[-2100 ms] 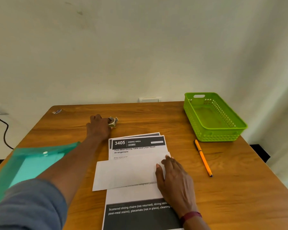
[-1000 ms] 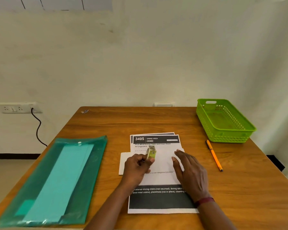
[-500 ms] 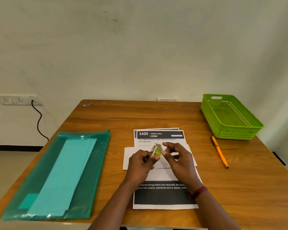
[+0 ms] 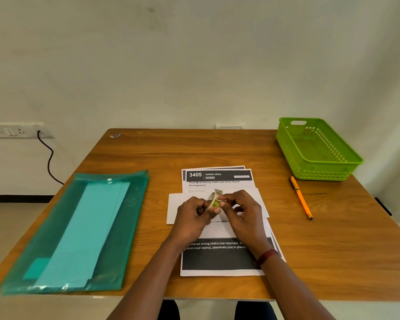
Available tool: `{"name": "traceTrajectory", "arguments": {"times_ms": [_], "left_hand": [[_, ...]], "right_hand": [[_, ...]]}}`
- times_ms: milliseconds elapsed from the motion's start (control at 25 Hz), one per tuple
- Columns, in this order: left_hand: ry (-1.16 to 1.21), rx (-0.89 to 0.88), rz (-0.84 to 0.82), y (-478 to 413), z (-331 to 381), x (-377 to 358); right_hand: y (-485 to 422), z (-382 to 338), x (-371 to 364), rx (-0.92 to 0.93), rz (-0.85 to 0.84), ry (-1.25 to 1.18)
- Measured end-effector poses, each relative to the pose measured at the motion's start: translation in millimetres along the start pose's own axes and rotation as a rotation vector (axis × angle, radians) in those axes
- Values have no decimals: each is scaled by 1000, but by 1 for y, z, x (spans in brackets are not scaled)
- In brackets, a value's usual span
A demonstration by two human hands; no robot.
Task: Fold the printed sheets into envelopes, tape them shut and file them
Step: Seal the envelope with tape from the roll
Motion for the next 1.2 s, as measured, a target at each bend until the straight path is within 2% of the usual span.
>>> {"name": "traceTrajectory", "arguments": {"times_ms": [160, 400, 720, 880, 1000, 1200], "left_hand": [[31, 28, -61, 0, -1, -3], [62, 72, -60, 0, -2, -4], [162, 102, 3, -2, -11, 0], [332, 144, 81, -6, -19, 5], [460, 157, 107, -9, -24, 6], [470, 168, 107, -10, -29, 6]], "right_hand": [[-1, 4, 5, -48, 47, -69], [-2, 12, 6, -98, 51, -172], [-3, 35, 11, -320, 156, -467], [-4, 43, 20, -421, 198, -623], [-12, 48, 35, -449, 196, -573], [-33, 68, 69, -507, 118, -270]]}}
Point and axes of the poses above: each hand's wrist, its own y-axis away from the middle knuckle, its own x-axis out of the back of the hand, z = x × y, the point moved 6 cm from there along -y, towards the middle knuckle, and after that the axes turned 1 degree about -z, right-handed, at the moved point
